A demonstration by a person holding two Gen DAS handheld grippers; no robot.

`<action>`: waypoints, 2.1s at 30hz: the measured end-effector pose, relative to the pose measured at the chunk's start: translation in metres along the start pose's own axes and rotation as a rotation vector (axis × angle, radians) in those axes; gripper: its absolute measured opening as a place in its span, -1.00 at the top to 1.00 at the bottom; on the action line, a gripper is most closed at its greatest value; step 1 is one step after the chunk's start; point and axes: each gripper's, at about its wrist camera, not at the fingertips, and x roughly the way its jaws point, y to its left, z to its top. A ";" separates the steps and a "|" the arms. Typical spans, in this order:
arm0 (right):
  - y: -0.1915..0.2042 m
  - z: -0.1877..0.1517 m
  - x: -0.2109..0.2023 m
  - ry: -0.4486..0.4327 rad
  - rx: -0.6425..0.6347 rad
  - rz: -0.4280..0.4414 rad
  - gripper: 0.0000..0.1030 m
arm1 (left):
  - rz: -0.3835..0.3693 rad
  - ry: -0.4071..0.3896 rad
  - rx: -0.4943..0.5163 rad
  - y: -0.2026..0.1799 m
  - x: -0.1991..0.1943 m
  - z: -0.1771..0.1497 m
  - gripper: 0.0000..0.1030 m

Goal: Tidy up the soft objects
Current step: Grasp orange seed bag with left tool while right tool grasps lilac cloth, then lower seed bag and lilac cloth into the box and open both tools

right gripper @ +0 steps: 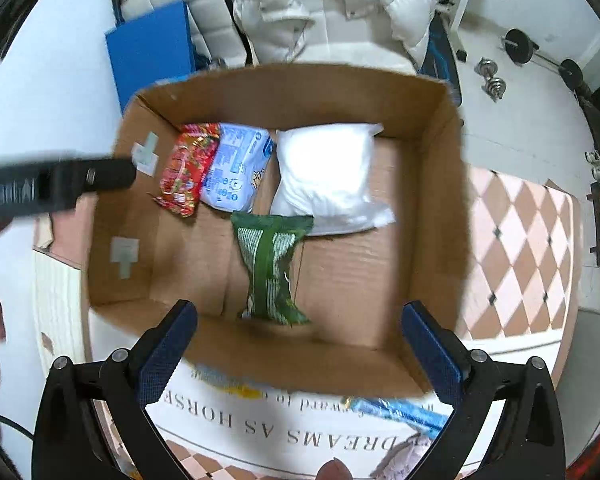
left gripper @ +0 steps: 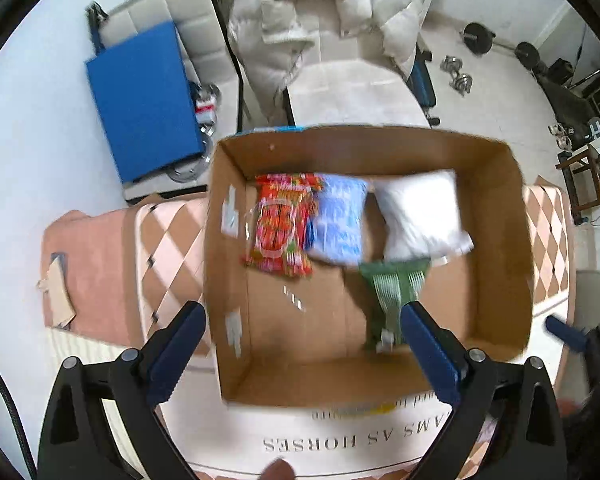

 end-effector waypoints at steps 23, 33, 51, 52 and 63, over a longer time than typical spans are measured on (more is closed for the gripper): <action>-0.179 -0.286 0.019 0.146 0.287 0.001 -1.00 | -0.224 0.464 0.178 -0.194 0.120 -0.325 -0.93; -0.182 -0.271 0.057 0.175 0.313 0.057 -1.00 | -0.105 0.463 0.150 -0.212 0.150 -0.328 0.11; -0.110 -0.240 0.049 0.225 0.182 0.189 0.38 | -0.127 0.184 -0.070 -0.113 0.018 -0.227 0.24; -0.101 -0.230 0.031 0.188 0.161 0.210 0.38 | -0.132 0.163 -0.070 -0.105 0.007 -0.214 0.24; -0.002 -0.067 -0.032 0.002 0.004 0.291 0.38 | -0.133 0.203 -0.150 0.010 0.028 -0.041 0.24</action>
